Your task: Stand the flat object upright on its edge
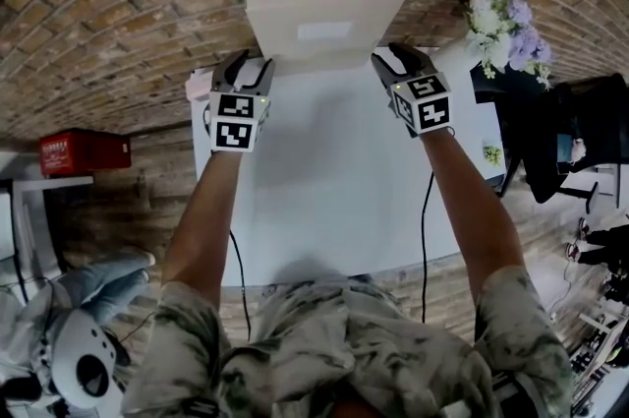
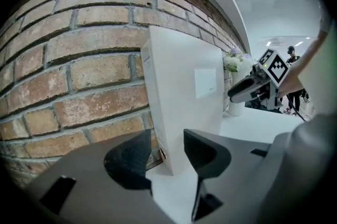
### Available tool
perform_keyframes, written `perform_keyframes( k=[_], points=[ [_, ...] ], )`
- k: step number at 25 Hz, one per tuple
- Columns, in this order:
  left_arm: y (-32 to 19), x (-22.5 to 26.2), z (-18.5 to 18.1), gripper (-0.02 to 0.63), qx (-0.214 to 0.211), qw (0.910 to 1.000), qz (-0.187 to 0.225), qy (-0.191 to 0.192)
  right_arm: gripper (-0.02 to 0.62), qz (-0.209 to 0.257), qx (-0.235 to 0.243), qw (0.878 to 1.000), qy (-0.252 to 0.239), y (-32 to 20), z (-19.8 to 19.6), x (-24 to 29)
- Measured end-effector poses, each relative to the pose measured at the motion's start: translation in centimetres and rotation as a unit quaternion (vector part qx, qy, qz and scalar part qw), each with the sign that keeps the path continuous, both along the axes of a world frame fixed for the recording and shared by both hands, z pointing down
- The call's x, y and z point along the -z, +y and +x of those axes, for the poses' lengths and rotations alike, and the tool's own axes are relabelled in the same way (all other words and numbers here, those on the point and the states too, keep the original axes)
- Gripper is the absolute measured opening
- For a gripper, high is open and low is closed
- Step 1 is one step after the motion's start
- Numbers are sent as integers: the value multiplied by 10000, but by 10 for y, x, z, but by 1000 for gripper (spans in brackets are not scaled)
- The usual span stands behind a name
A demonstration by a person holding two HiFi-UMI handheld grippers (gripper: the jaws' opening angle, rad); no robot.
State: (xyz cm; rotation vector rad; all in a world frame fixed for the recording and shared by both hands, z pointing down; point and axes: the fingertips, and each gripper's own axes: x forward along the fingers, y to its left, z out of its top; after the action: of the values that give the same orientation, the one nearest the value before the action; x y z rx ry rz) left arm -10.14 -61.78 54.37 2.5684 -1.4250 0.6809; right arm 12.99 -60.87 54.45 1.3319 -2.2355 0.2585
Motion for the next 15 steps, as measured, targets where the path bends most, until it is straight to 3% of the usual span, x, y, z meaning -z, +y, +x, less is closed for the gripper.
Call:
perform_keyframes(
  k=[7,15],
  points=[
    [51,17,-5,190,168,9997,-50,182,160,142,116,9997,-149,52,-2,24],
    [138,49,28,189,63,9972,-215,716,116,434,273,9980,-379,130,-1,61]
  ],
)
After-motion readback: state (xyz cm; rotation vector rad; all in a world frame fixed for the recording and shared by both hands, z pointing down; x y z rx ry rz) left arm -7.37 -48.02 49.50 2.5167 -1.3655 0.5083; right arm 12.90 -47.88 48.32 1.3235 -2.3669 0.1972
